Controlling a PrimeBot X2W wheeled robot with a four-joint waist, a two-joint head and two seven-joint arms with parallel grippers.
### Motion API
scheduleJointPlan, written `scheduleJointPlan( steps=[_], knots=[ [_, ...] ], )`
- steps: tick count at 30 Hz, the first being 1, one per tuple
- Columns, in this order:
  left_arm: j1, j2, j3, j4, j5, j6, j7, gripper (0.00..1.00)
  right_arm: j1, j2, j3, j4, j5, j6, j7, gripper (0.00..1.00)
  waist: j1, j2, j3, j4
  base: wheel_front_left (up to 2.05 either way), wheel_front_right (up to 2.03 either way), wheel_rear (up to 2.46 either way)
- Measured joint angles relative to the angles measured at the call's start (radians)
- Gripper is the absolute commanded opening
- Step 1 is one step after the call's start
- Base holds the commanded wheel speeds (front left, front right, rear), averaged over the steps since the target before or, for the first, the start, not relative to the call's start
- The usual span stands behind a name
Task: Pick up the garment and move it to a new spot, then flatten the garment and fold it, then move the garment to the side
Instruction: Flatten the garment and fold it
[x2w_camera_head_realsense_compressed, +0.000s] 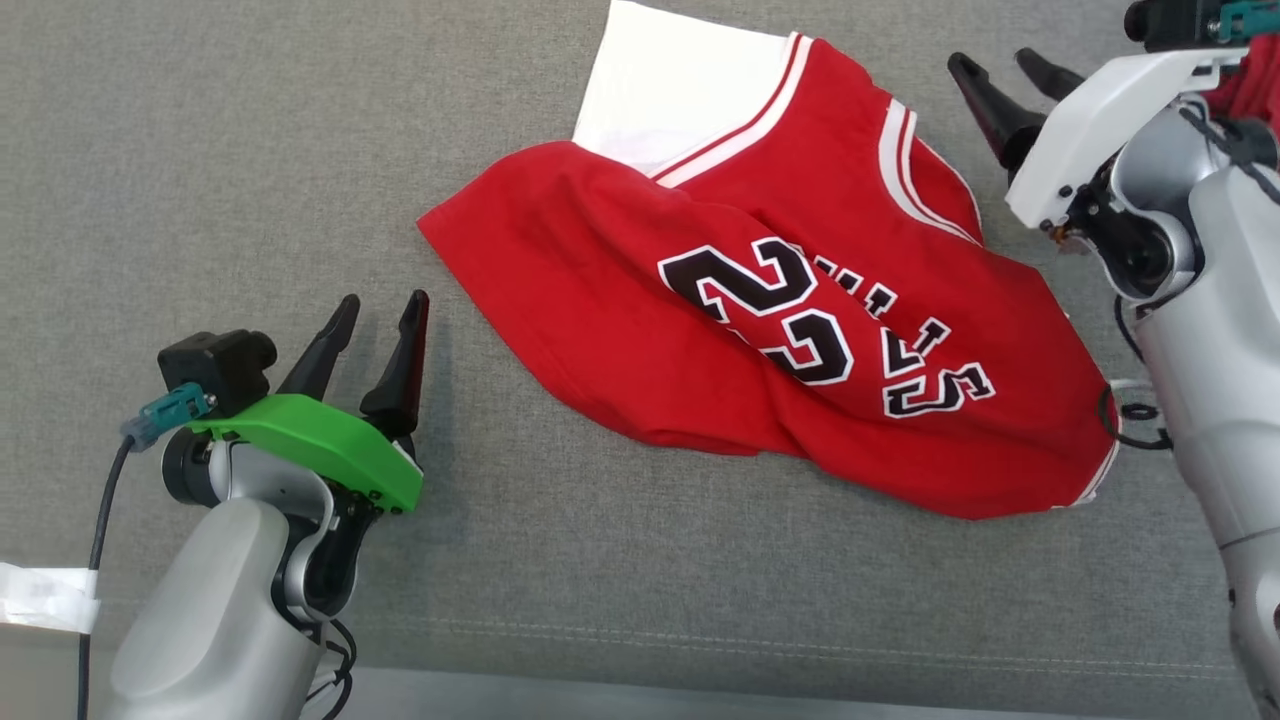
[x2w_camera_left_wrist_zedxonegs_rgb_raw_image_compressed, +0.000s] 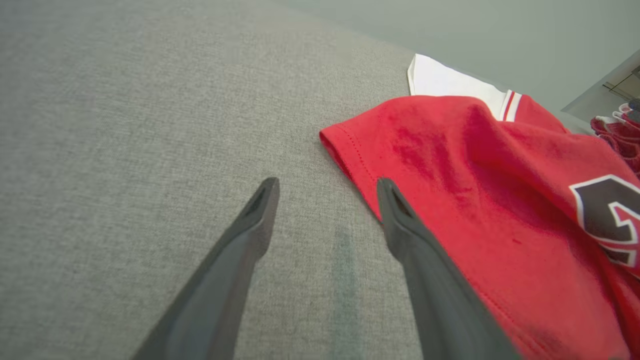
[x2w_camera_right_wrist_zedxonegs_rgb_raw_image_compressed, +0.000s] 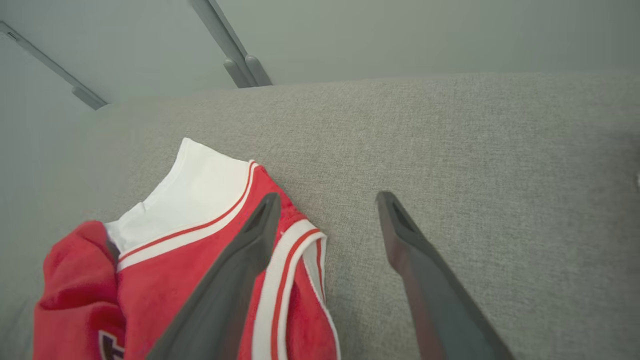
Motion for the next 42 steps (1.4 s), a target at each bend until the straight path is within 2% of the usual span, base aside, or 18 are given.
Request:
scheduleJointPlan(
  steps=[3,8,15,22,25,32,35,40,41,42],
  knots=[
    [-0.001,-0.006,-0.006,0.002,0.0,-0.004,-0.002,1.0,-0.049,-0.036,0.058,0.018,-0.035,0.0,0.039,1.0,0.0,0.0,0.008,0.017,0.0,0.0,0.0],
    [-0.012,-0.02,-0.01,0.005,0.0,-0.012,-0.009,1.0,-0.089,-0.04,0.166,0.037,-0.042,0.0,0.092,1.0,0.0,0.0,0.02,0.042,0.0,0.0,0.0],
    [-0.015,-0.02,0.006,0.024,-0.008,-0.012,-0.03,1.0,-0.091,-0.042,0.182,0.096,-0.03,0.0,0.111,1.0,0.0,0.0,0.03,0.056,0.0,0.0,0.0],
    [-0.015,-0.022,0.004,0.031,-0.008,-0.013,-0.03,1.0,-0.129,-0.025,0.221,0.086,-0.012,0.0,0.054,1.0,0.0,0.0,0.031,0.055,0.0,0.0,0.0],
    [-0.024,-0.036,-0.015,0.026,-0.008,-0.021,-0.03,1.0,-0.174,-0.047,0.23,0.077,-0.011,0.0,0.022,1.0,0.0,0.0,0.04,0.063,0.0,0.0,0.0],
    [-0.05,-0.055,-0.027,0.014,-0.008,-0.029,-0.03,1.0,-0.231,-0.062,0.284,0.084,-0.012,0.0,0.024,1.0,0.0,0.0,0.065,0.091,0.0,0.0,0.0],
    [-0.053,-0.075,-0.037,0.008,-0.008,-0.03,-0.032,1.0,-0.237,-0.077,0.291,0.121,-0.002,0.0,0.043,1.0,0.0,0.0,0.078,0.112,0.0,0.0,0.0],
    [-0.055,-0.077,-0.034,0.016,-0.008,-0.033,-0.053,1.0,-0.243,-0.104,0.293,0.194,0.014,0.0,0.068,1.0,0.0,0.0,0.095,0.145,0.0,0.0,0.0],
    [-0.055,-0.077,-0.027,0.023,-0.009,-0.034,-0.059,1.0,-0.243,-0.089,0.302,0.207,0.041,0.0,0.084,0.5,0.0,0.0,0.099,0.153,0.0,0.0,0.0],
    [-0.055,-0.077,-0.025,0.026,-0.009,-0.034,-0.059,1.0,-0.242,-0.077,0.313,0.21,0.048,0.0,0.091,0.36,0.0,0.0,0.1,0.155,0.0,0.0,0.0]
  ],
)
